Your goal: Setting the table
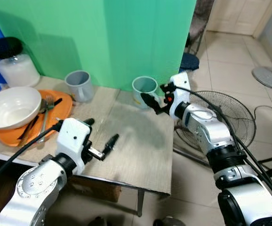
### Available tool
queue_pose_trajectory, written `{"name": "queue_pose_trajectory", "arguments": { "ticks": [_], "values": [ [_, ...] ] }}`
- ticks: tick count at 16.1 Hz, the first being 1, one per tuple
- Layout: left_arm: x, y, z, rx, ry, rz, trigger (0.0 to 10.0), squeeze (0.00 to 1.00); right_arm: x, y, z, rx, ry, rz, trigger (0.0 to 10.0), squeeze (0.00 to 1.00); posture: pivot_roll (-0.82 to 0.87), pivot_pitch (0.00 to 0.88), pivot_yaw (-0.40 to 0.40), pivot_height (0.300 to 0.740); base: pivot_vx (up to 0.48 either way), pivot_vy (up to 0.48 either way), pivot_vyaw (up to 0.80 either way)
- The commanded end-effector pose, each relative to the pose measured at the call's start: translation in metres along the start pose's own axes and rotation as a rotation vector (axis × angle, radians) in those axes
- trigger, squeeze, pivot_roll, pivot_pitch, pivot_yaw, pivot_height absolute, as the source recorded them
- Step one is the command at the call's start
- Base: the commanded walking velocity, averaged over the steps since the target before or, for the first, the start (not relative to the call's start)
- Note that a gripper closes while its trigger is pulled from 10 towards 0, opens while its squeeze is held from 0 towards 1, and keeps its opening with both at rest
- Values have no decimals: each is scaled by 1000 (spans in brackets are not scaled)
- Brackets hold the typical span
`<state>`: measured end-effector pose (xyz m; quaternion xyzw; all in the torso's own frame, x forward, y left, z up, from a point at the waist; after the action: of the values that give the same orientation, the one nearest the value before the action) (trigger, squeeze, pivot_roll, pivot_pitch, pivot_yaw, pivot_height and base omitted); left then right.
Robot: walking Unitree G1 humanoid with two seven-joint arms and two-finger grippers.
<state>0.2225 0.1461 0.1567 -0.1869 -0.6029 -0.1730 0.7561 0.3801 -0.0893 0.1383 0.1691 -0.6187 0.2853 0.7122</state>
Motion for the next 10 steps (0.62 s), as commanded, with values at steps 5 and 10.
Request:
{"name": "queue_pose_trajectory", "arguments": {
  "ticks": [5,10],
  "values": [
    [7,-12,-1,-99,-17,-7,10000,0,-4,3,-12,47,-1,-11,4510,0,-12,83,18,740,0,0,0],
    [8,-11,0,-101,-23,-10,10000,0,-8,4,-18,31,34,-17,0,0,-11,83,15,740,0,0,0]
  ]
}}
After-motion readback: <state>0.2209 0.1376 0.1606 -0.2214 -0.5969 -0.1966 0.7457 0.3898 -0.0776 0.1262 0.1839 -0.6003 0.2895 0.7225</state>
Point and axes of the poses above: a point about 5 cm out from each wrist's last joint towards the gripper, its own z axis pointing back from the gripper into the wrist, its own x axis along the axis of the wrist's last joint, y = z × x, the point moved 2 cm from there along -z, pointing out of the wrist towards the gripper, and after that the axes turned 11 degrees about z, right-handed, at the moved point
